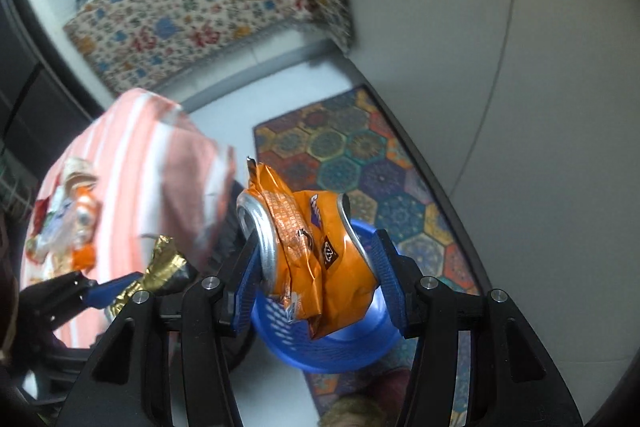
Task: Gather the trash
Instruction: 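Carry both items over the blue wastebasket and open both tools to drop them, then swing both tools back over the table toward the remaining trash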
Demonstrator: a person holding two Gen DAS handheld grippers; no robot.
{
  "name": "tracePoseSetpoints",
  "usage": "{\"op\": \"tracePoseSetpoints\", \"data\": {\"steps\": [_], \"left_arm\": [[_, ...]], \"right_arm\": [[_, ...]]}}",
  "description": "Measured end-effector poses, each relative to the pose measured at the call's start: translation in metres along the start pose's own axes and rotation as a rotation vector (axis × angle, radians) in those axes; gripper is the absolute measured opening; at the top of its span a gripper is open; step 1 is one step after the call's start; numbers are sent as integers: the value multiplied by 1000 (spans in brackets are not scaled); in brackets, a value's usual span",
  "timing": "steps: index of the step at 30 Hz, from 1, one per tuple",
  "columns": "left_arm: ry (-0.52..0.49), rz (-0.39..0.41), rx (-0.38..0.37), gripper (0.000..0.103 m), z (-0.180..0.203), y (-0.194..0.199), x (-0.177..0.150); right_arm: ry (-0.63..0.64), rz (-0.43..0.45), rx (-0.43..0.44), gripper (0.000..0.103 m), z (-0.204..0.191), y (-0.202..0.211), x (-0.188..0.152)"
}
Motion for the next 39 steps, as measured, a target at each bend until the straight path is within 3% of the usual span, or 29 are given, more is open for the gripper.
{"op": "tracePoseSetpoints", "data": {"steps": [6, 8, 9, 10, 15, 23, 30, 35, 39], "left_arm": [[-21, -32, 15, 45, 6, -40, 4], [-34, -26, 13, 52, 11, -49, 4], [-36, -20, 21, 64, 13, -53, 3], [-38, -13, 44, 69, 13, -58, 4], [-50, 28, 69, 71, 14, -56, 5], [14, 111, 79, 71, 4, 1, -5], [99, 173, 121, 71, -18, 69, -44], [146, 180, 229, 71, -54, 105, -96], [201, 160, 347, 71, -100, 127, -138]], "right_arm": [[-61, -29, 2, 56, 27, -19, 0], [-73, -28, 9, 58, 32, -23, 1], [-84, -20, 20, 61, 34, -22, 2], [-96, -14, 24, 64, 38, -23, 3], [-104, 46, 7, 67, 41, -12, 6], [-29, 165, -32, 79, 22, 11, 11], [112, 234, -64, 84, -24, 24, 9], [208, 261, -31, 85, -73, 25, 1], [255, 240, 57, 86, -123, 18, -20]]}}
Point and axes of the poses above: each gripper's, at about its wrist camera, not at the fingertips, and y roughly against the way its jaws point, z to its right, x to its top, the point moved 5 cm from there along -y, roughly the way its jaws point, and after that the axes turned 9 degrees about x, right-handed, at the moved point
